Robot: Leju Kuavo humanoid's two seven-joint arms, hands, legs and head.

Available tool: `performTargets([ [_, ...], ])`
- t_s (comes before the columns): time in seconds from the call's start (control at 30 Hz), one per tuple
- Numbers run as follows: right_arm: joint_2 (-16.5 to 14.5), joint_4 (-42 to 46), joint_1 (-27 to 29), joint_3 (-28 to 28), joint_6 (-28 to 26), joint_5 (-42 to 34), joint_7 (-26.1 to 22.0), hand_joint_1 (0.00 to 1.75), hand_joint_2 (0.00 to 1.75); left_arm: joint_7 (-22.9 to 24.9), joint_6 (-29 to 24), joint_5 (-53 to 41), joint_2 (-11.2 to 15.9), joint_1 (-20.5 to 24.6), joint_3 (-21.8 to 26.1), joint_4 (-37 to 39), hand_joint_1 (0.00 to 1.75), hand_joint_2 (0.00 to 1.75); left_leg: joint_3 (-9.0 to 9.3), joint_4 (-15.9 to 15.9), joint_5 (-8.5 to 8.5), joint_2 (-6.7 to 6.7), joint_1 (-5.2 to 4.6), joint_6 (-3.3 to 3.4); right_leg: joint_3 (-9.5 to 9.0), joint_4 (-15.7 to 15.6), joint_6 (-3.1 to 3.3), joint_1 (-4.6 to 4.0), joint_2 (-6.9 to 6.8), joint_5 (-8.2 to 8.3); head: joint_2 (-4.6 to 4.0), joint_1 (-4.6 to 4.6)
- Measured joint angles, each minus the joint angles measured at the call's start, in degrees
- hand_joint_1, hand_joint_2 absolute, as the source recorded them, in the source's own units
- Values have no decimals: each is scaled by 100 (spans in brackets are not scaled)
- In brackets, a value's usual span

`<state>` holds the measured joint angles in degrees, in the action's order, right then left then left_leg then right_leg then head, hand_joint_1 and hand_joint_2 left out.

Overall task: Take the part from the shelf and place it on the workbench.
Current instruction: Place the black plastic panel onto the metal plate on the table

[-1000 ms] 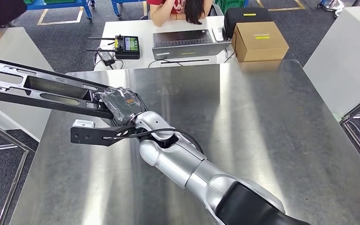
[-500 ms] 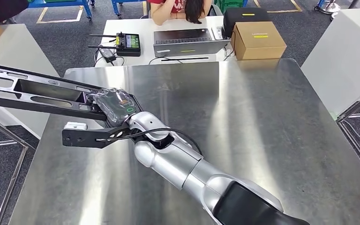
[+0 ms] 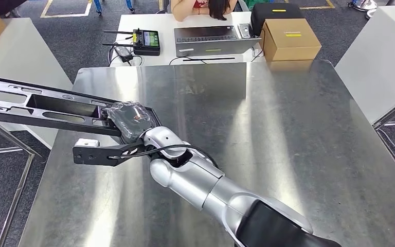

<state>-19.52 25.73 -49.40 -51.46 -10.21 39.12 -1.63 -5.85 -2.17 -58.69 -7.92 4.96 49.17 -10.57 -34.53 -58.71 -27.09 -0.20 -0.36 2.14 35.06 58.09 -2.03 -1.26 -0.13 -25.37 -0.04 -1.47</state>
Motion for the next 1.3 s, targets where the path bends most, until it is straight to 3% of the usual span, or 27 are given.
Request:
performTargets([
  [0.07,5,-33,12,-13,-8,29,39,175,175,2,1,-1,3,-14,0,2,0,175,-96,-31,-37,8,25,-52,7,-104,46,58,-4,58,0,2],
  [0.1,4,-48,14,-19,-14,64,63,175,175,3,1,-2,-1,-19,1,2,0,175,-174,-157,-155,7,35,-87,18,-145,79,92,-7,89,0,4],
  [0.17,1,-74,11,-27,-37,167,108,175,175,4,2,-12,-4,-24,1,2,0,175,-367,-592,-460,3,65,-163,40,-173,127,132,-14,128,0,12],
  [0.23,6,-118,8,-21,-58,338,185,175,175,-1,8,-37,-1,-25,1,2,0,175,-605,-1231,-732,3,124,-239,61,-163,151,142,-27,143,0,14],
  [0.3,22,-187,8,0,-63,614,328,175,175,-20,15,-75,5,-26,1,2,0,175,-737,-1637,-781,7,206,-324,82,-152,146,166,-39,161,0,11],
  [0.33,31,-221,3,16,-63,761,406,175,175,-32,17,-96,7,-25,1,1,0,175,-672,-1574,-680,10,252,-370,93,-139,131,188,-43,171,0,11],
  [0.4,44,-273,-43,58,-62,1018,559,175,175,-46,13,-124,7,-11,1,-1,0,175,-258,-924,-383,32,352,-486,128,-72,86,234,-44,182,0,12],
  [0.47,70,-320,-145,116,-51,1213,726,175,175,-51,5,-151,-5,24,0,-2,0,175,99,-330,-237,16,373,-545,214,23,-4,241,-33,201,0,23],
  [0.5,98,-349,-196,149,-33,1298,820,175,175,-52,2,-167,-10,40,-1,-2,0,175,148,-208,-236,-3,355,-529,259,49,-68,235,-28,227,0,27],
  [0.6,240,-477,-246,246,54,1501,1035,175,175,-43,-6,-199,-5,32,1,-3,0,175,46,-187,-152,-34,280,-313,340,46,-229,255,-29,294,0,26],
  [0.63,289,-519,-247,274,73,1546,1074,175,175,-38,-10,-204,-2,23,3,-3,0,175,9,-179,-104,-33,267,-230,401,143,-234,261,-29,210,0,23],
  [0.7,357,-580,-254,317,83,1590,1105,175,175,-33,-15,-209,5,17,7,-4,0,175,-89,-169,-9,-27,248,-88,641,713,-164,257,-18,-171,0,20],
  [0.77,392,-619,-258,337,92,1615,1122,175,175,-33,-15,-210,7,18,8,-4,0,175,-199,-170,73,-16,211,-13,869,1486,-112,233,-5,-562,0,20],
  [0.8,406,-638,-258,342,113,1636,1153,175,175,-33,-15,-213,5,18,8,-4,0,175,-251,-171,116,-11,189,7,873,1688,-111,218,-1,-666,0,19],
  [0.83,419,-658,-259,346,147,1671,1207,175,175,-33,-15,-219,3,17,8,-3,0,175,-296,-172,156,-10,169,16,757,1657,-119,204,1,-690,0,20],
  [0.9,449,-699,-281,365,260,1781,1381,175,175,-33,-17,-241,0,18,8,-3,0,175,-361,-172,231,-18,143,16,184,953,-121,161,3,-563,0,20],
  [0.97,501,-737,-337,398,401,1909,1570,175,175,-27,-30,-262,-16,20,10,-4,0,175,-403,-169,299,-26,126,-23,-312,205,-62,104,-5,-452,0,20],
  [1.0,540,-759,-367,417,470,1960,1649,175,175,-20,-37,-269,-25,21,11,-4,0,175,-416,-163,332,-25,127,-53,-401,38,-25,77,-8,-430,0,20],
  [1.07,655,-823,-398,459,622,2029,1801,175,175,-6,-47,-283,-45,20,19,-2,0,175,-423,-126,404,-22,138,-127,-389,-31,47,47,-14,-374,0,18],
  [1.13,792,-901,-402,498,767,2062,1949,175,175,-1,-52,-293,-52,14,33,-2,0,175,-464,-178,349,-15,151,-184,-405,-99,116,99,-30,-264,0,20],
  [1.17,848,-932,-401,520,823,2067,2010,175,175,-1,-55,-296,-51,9,39,-2,0,175,-528,-327,213,-12,153,-207,-402,-134,150,132,-39,-205,0,25],
  [1.23,973,-994,-393,575,926,2062,2136,175,175,-5,-58,-303,-46,1,46,-3,0,175,-764,-977,-237,-1,160,-244,-346,-150,191,151,-49,-122,0,29],
  [1.3,1102,-1054,-373,622,1005,2053,2234,175,175,-12,-58,-304,-45,-4,51,-3,0,175,-947,-1608,-535,1,173,-284,-277,-144,179,151,-62,-68,0,31],
])
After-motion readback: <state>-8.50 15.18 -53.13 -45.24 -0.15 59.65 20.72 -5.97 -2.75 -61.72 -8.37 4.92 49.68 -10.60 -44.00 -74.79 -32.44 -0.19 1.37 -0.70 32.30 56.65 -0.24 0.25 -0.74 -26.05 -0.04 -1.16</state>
